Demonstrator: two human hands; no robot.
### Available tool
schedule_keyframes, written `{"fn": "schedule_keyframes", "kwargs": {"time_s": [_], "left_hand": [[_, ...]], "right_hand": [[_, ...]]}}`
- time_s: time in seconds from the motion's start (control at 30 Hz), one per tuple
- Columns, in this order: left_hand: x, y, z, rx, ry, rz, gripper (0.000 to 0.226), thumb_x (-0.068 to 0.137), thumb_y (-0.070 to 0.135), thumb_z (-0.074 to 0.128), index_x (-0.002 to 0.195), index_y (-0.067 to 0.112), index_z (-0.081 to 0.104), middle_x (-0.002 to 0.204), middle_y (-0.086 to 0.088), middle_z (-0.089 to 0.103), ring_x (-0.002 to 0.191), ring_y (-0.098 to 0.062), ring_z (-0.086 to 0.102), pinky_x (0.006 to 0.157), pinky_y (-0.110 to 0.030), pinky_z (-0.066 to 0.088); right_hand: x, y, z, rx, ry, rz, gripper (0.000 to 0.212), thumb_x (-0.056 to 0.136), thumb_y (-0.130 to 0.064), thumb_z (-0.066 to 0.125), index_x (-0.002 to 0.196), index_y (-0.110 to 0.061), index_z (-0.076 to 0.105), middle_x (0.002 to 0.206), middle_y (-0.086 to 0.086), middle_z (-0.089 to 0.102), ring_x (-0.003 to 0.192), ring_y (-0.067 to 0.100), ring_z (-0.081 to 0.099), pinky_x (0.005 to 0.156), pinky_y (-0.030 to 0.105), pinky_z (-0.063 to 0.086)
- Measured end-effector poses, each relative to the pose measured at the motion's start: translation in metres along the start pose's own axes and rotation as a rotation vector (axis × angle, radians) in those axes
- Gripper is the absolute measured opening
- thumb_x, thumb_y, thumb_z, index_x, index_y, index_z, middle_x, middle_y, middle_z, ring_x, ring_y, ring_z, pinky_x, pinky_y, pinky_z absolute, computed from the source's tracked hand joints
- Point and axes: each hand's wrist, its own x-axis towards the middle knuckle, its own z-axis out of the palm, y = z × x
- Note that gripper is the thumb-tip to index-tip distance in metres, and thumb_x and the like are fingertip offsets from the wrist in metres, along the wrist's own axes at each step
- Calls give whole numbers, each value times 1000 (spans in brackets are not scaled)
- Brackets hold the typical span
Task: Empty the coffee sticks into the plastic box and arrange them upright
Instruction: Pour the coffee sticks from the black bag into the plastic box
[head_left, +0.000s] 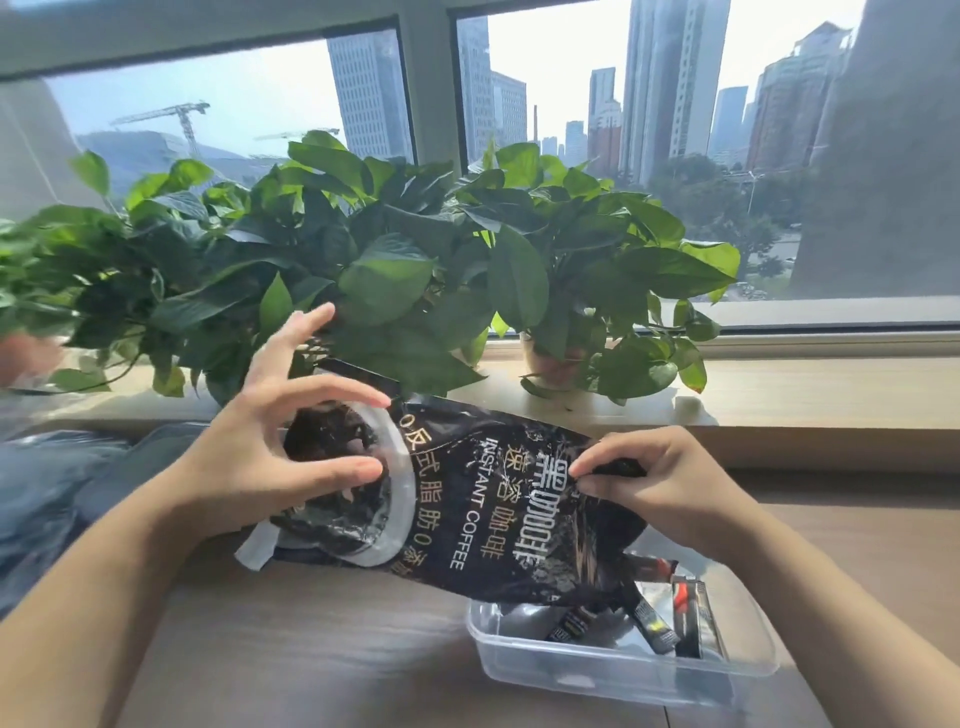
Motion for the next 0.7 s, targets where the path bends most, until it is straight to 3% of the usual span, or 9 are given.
{"fn": "schedule_keyframes", "kwargs": {"time_s": [0.1,0.17,0.23,0.33,0.5,0.7], "left_hand": [[-21,-22,-1,-271,-35,-192,62,50,60,85,107,39,74,154,31,29,145,7,23,112,-28,27],[-28,-29,4,-402,-127,-236,74,47,63,90,113,34,72,139,18,54,135,-9,49,105,-21,42],[-29,-29,10,-340,-180,-244,77,51,54,93,121,36,68,124,5,64,117,-17,64,101,-26,49],[-26,-25,19,-223,-121,-244,70,60,32,95,122,43,65,119,9,64,112,-10,66,104,-37,49],[-18,-16,23,-246,-44,-162,55,65,18,88,114,36,69,114,7,61,108,-15,65,95,-28,52],[2,-9,11,-207,-57,-92,55,63,16,88,111,36,70,113,6,65,102,-9,68,87,-13,53]], "right_hand": [[0,0,2,0,12,13,21,81,3,79,82,-18,82,88,-2,79,87,11,72,85,23,53],[-1,-1,5,6,13,25,21,81,3,78,82,-18,82,88,-1,79,86,10,72,85,23,55],[-3,-3,7,-2,12,33,21,81,3,78,83,-18,83,89,-2,80,87,10,72,86,24,56],[-6,-5,8,-18,31,56,21,82,2,78,87,-18,83,91,-5,80,90,9,73,88,24,57],[-10,-7,7,-109,94,46,22,81,-4,80,90,-25,82,94,-14,79,92,4,72,87,18,56],[-15,-15,5,-239,109,-9,22,82,-7,80,97,-23,82,99,-13,78,95,3,71,89,24,58]]}}
